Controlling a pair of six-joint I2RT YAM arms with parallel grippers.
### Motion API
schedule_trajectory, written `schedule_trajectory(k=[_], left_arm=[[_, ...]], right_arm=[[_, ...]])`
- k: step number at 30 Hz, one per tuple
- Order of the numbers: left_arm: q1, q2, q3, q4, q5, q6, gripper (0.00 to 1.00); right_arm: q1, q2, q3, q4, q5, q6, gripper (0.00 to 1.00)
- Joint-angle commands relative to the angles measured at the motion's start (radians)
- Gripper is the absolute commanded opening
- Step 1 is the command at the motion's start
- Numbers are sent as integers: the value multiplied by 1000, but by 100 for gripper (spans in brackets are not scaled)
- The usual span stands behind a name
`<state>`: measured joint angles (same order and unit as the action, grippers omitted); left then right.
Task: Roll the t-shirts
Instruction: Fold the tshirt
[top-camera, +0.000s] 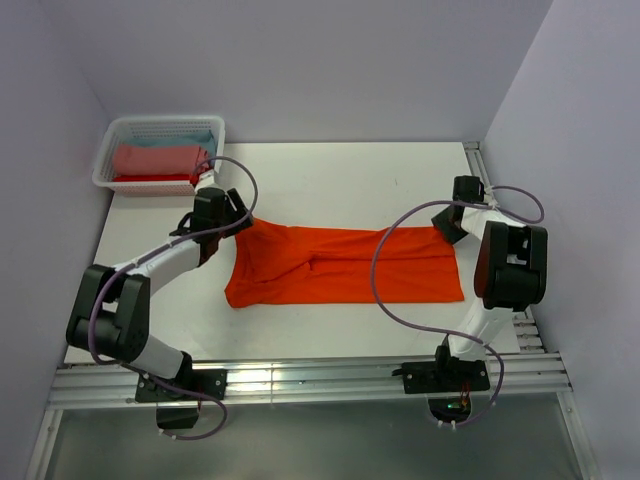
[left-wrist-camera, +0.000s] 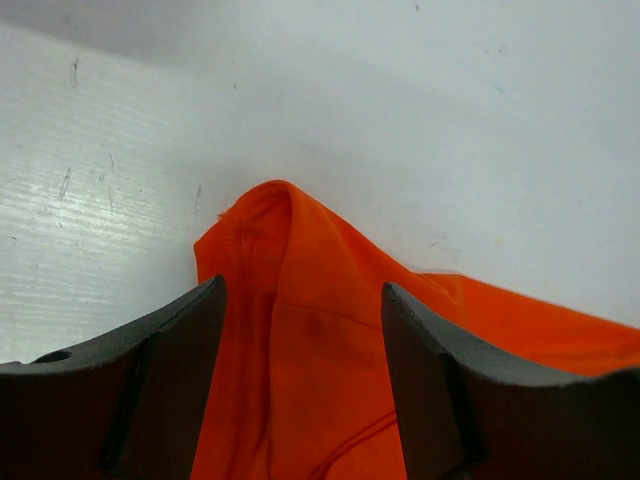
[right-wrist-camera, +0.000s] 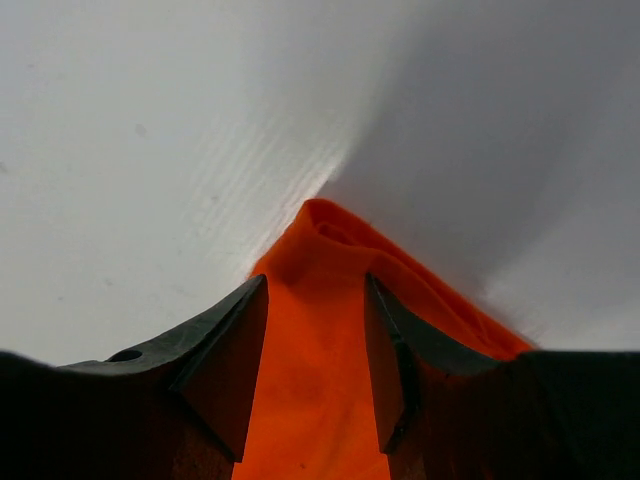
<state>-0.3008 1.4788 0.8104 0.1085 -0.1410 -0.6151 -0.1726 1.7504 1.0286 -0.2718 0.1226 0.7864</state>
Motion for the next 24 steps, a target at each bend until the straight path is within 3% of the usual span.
schedule_trajectory(k=[1,9,11,12,13,19,20,22,24], left_arm=[[11,35,50,33,46,-9,68],[32,173,111,45,58,-11,68],[38,198,137,42,58,-12,68],[42,222,147,34,61,-12,68],[43,235,162,33,66,-14,68],[60,297,214,0,78,-21,66],[65,305,222,-6,81,-20,66],[66,325,246,-21,83,-20,66],[69,343,265,-24,95,-18,65]], right_arm=[[-4,-2,54,-23,75,-13,50],[-2,41,96,-56,109,-10,49],[-2,52,109,-56,107,-9,43],[-2,58,116,-66,106,-6,36],[-2,73,125,-73,107,2,23],[-4,113,176,-107,95,-3,21],[-4,110,172,-106,94,-3,17],[-4,107,166,-95,89,-3,0],[-5,109,169,-104,94,5,0]])
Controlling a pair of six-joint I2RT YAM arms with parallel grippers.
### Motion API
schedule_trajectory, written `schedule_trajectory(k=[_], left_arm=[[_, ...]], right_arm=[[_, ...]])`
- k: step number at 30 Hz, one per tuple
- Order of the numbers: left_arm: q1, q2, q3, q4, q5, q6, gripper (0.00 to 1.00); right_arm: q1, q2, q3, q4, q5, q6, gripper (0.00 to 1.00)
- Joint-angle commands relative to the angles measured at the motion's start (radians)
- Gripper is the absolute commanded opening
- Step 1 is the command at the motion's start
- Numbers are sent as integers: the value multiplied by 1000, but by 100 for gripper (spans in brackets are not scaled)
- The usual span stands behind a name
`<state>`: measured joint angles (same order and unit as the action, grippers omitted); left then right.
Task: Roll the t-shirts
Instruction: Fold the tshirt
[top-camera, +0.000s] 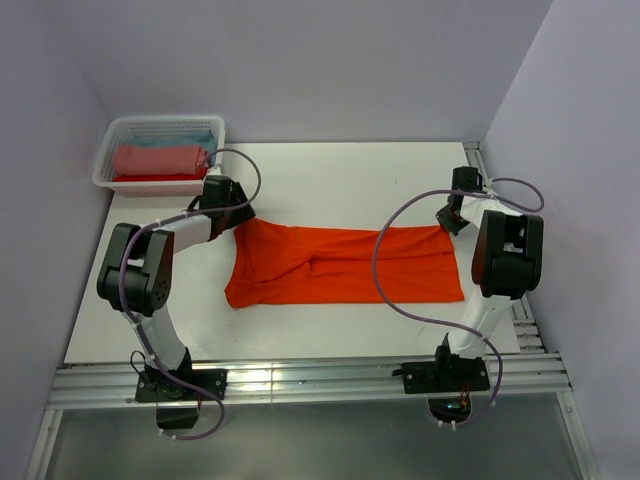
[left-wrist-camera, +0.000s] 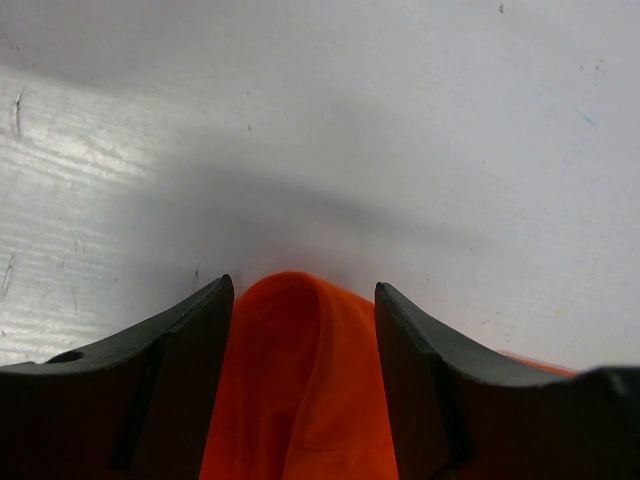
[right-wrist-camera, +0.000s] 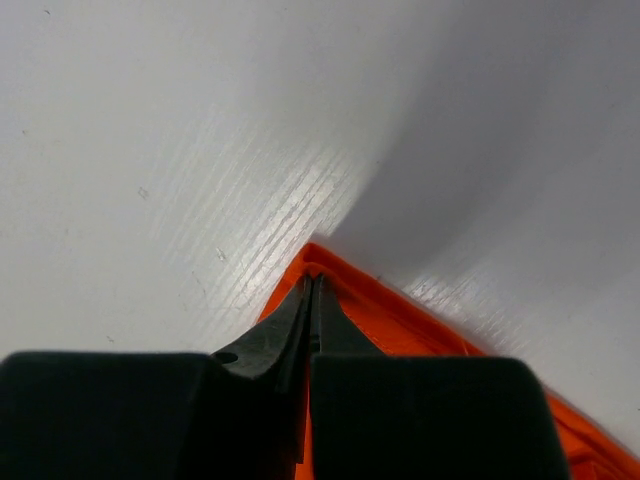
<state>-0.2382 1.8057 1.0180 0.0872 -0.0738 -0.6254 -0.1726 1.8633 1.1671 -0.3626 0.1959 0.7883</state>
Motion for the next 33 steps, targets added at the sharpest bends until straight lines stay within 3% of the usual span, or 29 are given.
schedule_trajectory(k=[1,7,13,18,33], left_arm=[[7,23,62,-4,31,-10,63],[8,47,77,5,48,-23,45],[8,66,80,20,81,-31,33],[11,73,90,5,78,-40,0],[63,17,36,72,34,-59,0]], right_arm=[[-7,-4,31,-13,19,8,0],[-39,-9,2,16,-25,64,0],[-61,2,9,19,-50,81,0],[-65,7,16,19,-50,94,0],[-96,13,19,22,-62,150,0]])
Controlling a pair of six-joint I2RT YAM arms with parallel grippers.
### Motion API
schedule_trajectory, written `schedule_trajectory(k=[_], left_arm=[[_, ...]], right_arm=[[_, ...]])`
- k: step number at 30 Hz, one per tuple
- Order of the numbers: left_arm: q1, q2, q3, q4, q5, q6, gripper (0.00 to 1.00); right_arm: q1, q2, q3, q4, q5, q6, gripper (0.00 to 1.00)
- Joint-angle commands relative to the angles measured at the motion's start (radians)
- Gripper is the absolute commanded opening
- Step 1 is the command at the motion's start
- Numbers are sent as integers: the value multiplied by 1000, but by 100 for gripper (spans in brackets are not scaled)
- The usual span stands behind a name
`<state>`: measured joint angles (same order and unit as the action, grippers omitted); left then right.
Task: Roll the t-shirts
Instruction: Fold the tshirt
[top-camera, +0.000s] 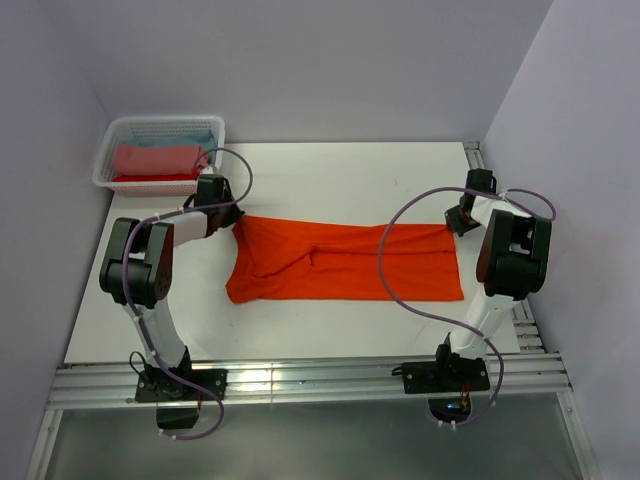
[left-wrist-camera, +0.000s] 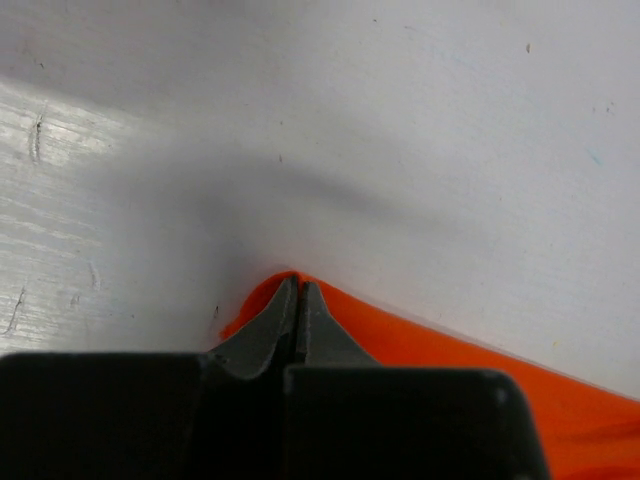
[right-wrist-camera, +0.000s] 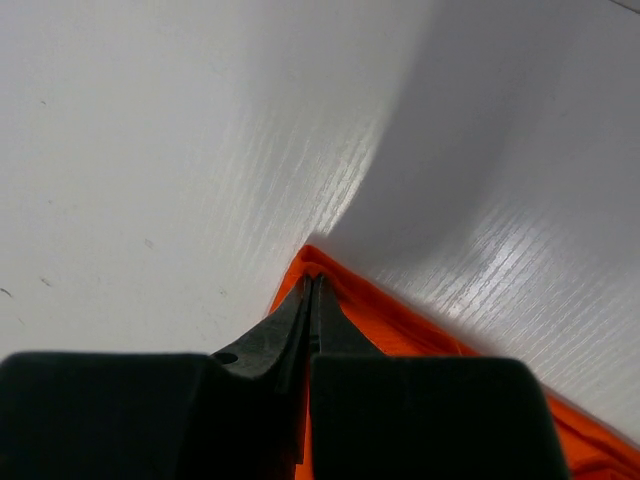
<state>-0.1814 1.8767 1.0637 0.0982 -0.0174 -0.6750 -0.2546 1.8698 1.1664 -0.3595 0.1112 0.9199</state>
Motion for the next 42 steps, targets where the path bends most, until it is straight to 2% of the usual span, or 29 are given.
schedule_trajectory(k=[1,3,4,5,7,12,16,19,21,23,25,26,27,28,32,34,35,42], left_arm=[[7,-47,-13,69,-13,-8,1],[7,-37,-16,96,10,-12,1],[7,-33,-19,107,10,-15,0],[7,-33,-25,119,28,-17,2],[8,-30,-28,140,42,-17,4],[7,-25,-11,124,42,3,7],[5,-47,-34,136,28,8,8],[7,-44,-28,118,24,11,9],[5,-42,-27,118,25,14,9],[7,-40,-30,120,27,14,9],[5,-44,-33,124,33,14,9],[5,-44,-33,124,36,12,9],[5,-47,-33,126,39,14,9],[5,-48,-37,127,40,15,9],[5,-48,-33,121,59,31,8],[5,-50,-37,123,60,31,9],[5,-50,-38,126,63,31,9],[5,-45,-33,123,76,28,8]], right_arm=[[-14,8,21,22,6,11,0],[-12,12,24,40,-21,-12,4],[-12,14,24,42,-30,-15,11],[-14,5,22,59,-44,-21,29],[-14,-20,-10,86,-44,-39,37],[18,-122,2,88,4,-113,38],[122,-159,52,103,-59,-222,37],[234,-181,44,215,-189,-321,37],[334,-173,61,229,-267,-386,38],[418,-124,142,188,-310,-453,39],[471,-66,206,113,-285,-513,41],[498,-48,258,93,-274,-529,48],[544,-31,283,76,-271,-541,75],[564,0,305,53,-283,-562,80],[641,45,375,36,-320,-631,75],[698,77,404,-4,-321,-700,63],[721,89,429,-15,-305,-717,61],[830,157,437,-4,-320,-731,59]])
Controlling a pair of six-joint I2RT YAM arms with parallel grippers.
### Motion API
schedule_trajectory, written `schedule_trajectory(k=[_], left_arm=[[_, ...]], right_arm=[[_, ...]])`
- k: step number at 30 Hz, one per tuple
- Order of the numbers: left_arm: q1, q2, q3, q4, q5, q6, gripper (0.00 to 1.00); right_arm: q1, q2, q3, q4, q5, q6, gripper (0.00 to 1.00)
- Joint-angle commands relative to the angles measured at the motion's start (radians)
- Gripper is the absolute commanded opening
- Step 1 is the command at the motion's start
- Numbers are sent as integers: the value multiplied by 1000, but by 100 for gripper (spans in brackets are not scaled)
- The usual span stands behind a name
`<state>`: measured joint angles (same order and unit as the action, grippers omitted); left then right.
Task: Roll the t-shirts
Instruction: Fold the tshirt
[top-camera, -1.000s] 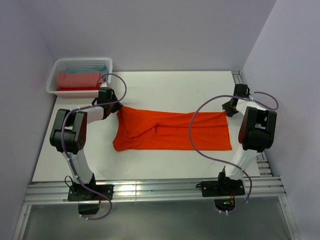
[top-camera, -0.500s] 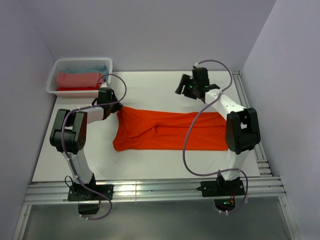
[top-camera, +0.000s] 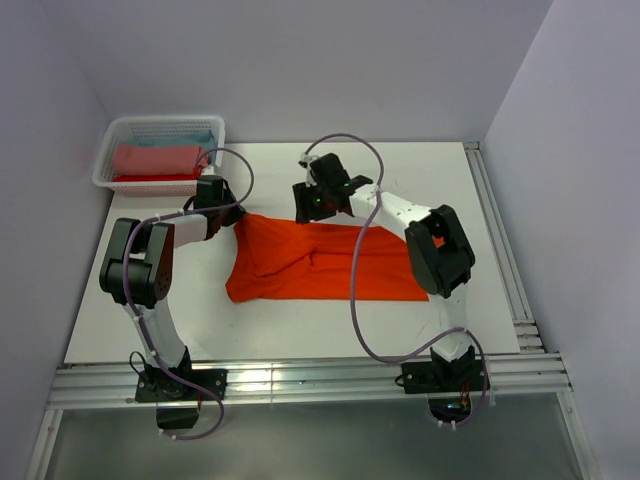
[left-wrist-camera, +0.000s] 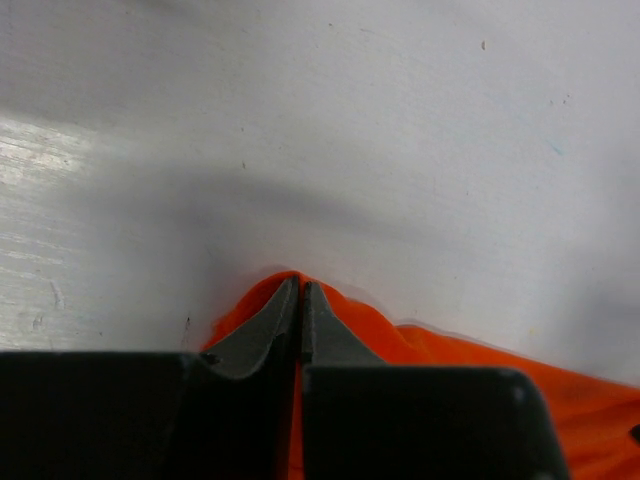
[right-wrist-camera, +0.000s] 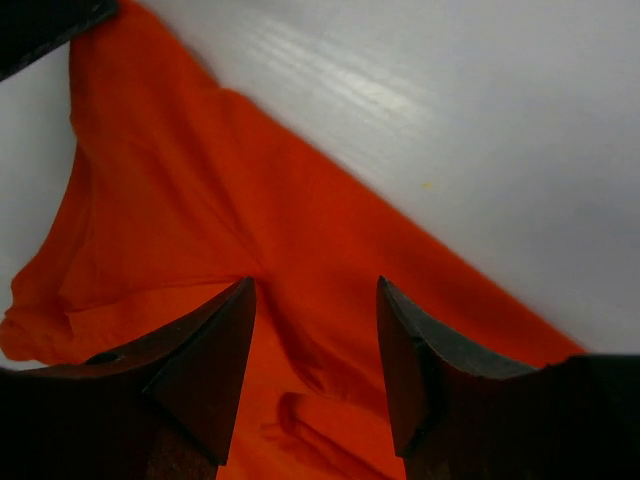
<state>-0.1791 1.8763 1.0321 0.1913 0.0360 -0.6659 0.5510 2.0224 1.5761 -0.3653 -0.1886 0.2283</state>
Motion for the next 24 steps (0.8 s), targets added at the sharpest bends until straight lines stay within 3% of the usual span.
schedule_trajectory(k=[1,14,24], left_arm=[[3,-46,-3,28,22,19,8],[3,-37,9,11,22,22,6],[3,-32,13,5,22,23,7]], right_arm=[[30,9,24,14,-26,-40,58],[99,59,-2,54,-63,-50,58],[132,79,-33,114,-91,-49,51]])
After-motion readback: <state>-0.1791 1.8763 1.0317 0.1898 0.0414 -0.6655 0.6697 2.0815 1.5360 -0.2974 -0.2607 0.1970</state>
